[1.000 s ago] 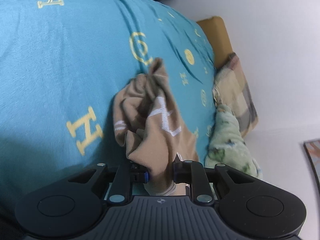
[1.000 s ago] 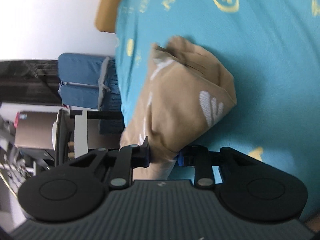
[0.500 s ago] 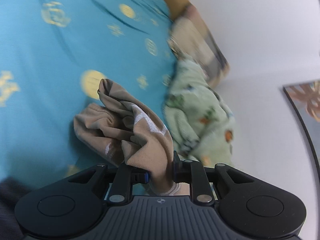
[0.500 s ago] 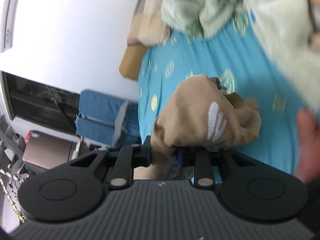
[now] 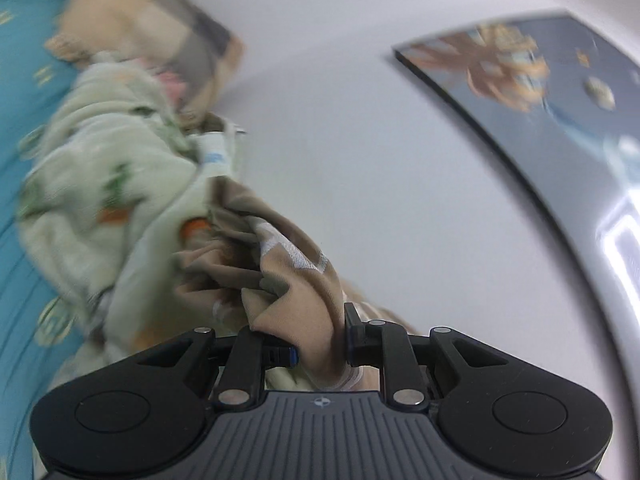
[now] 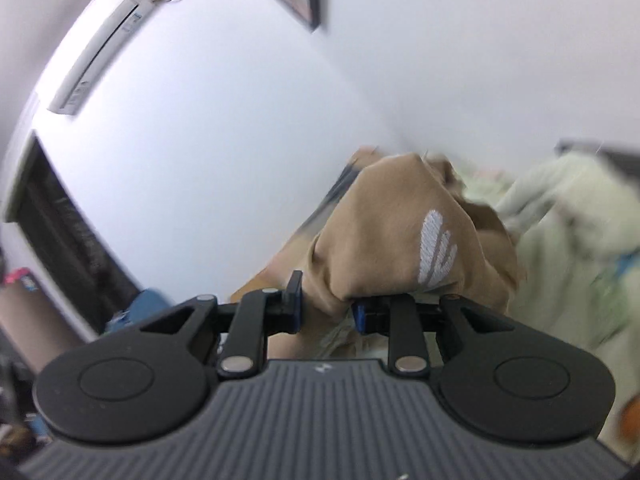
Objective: Fold clothes
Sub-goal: 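Carry the folded T-shirt with both grippers onto the green blanket and release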
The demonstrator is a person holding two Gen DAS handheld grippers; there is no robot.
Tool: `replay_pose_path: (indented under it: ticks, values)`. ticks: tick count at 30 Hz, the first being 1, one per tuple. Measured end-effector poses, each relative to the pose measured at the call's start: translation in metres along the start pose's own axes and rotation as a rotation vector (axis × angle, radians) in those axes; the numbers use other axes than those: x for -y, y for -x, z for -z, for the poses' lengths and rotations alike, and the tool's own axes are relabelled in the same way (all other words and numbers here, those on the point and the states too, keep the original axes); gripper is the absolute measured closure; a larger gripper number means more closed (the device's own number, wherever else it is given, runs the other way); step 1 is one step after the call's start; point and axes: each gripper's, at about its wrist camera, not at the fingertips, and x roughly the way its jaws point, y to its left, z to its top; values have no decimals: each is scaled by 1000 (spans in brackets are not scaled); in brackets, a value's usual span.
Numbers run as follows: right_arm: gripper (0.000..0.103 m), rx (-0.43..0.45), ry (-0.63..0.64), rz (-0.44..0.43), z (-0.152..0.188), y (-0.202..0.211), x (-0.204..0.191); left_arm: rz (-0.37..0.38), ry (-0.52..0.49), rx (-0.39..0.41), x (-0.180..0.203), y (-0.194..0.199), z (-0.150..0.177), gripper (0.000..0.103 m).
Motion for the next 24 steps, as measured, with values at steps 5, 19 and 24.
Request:
replay_pose_path:
  ticks: [5, 19, 24]
  values:
    - [75, -67, -1, 191, 40, -14, 53, -122, -138, -137, -39, -50, 49, 81]
    - [17, -255, -30, 345, 105, 26, 70, -331, -529, -200, -37, 12, 102, 11]
    - [17, -136, 136, 362, 97, 74, 15, -356, -696, -129, 14, 64, 113, 0]
